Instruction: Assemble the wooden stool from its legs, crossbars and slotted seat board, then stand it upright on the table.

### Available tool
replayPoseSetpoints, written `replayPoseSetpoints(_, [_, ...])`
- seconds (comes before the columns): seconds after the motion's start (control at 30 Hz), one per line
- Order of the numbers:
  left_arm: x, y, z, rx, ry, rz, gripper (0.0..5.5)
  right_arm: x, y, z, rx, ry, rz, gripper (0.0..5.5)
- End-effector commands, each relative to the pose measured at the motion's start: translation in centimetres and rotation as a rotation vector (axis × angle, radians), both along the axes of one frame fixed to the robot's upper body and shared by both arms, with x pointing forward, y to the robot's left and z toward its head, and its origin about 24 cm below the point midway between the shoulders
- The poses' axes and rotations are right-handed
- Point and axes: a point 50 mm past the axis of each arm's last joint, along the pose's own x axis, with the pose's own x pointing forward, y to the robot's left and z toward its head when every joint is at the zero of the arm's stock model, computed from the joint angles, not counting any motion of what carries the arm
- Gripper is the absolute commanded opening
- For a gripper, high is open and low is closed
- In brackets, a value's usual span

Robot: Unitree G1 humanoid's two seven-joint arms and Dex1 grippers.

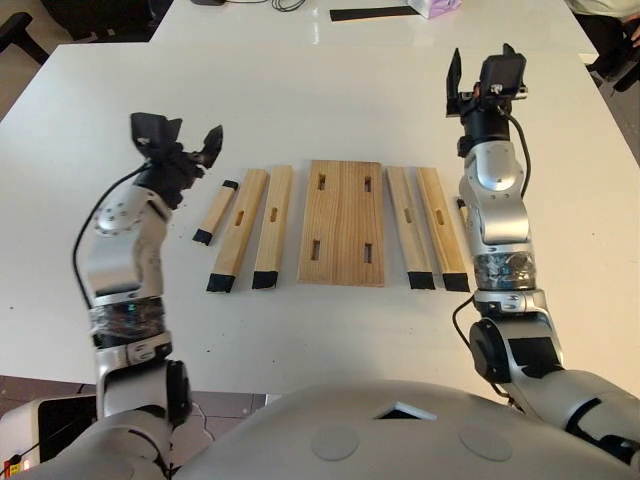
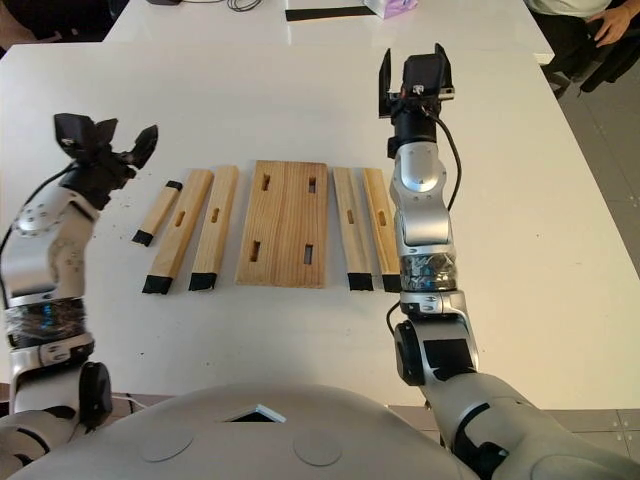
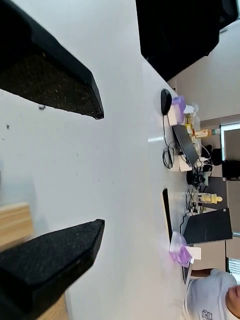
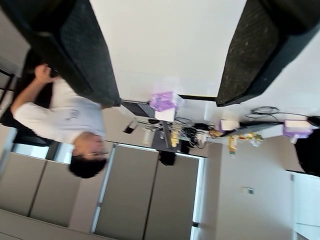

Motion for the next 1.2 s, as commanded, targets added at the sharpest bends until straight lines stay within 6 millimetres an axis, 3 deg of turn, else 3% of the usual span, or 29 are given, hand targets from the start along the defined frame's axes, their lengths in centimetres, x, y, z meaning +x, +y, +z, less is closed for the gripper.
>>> replayPoseSetpoints(0.03, [-2.9, 2.1, -2.6, 0.065, 0.201, -0.147, 3.73, -0.7, -1.1, -0.4, -0.007, 0.014, -0.057, 3.52])
replayPoseSetpoints(0.13, [-4.6, 4.1, -5.4, 0.081, 0.334, -0.154, 3.73, -0.7, -1.0, -0.8, -0.037, 0.016, -0.069, 3.52])
replayPoseSetpoints(0.3, [-4.6, 5.4, -5.9, 0.072, 0.342, -0.124, 3.73, -0.8, -2.0, -1.2, -0.058, 0.017, -0.119, 3.52])
replayPoseSetpoints(0.47, [-5.1, 5.1, -5.9, 0.065, 0.362, -0.168, 3.73, -1.4, -3.2, -2.1, -0.062, 0.037, -0.167, 3.52])
replayPoseSetpoints(0.7, [-5.7, 5.0, -6.2, 0.046, 0.406, -0.218, 3.73, -1.6, -3.2, -2.4, -0.061, 0.043, -0.185, 3.52])
replayPoseSetpoints(1.1, [-6.5, 5.1, -8.3, 0.128, 0.519, -0.242, 3.73, -1.8, -3.2, -3.1, -0.053, 0.059, -0.201, 3.52])
replayPoseSetpoints(1.2, [-6.7, 5.2, -8.9, 0.159, 0.547, -0.222, 3.28, -1.9, -3.3, -3.2, -0.053, 0.062, -0.205, 3.52])
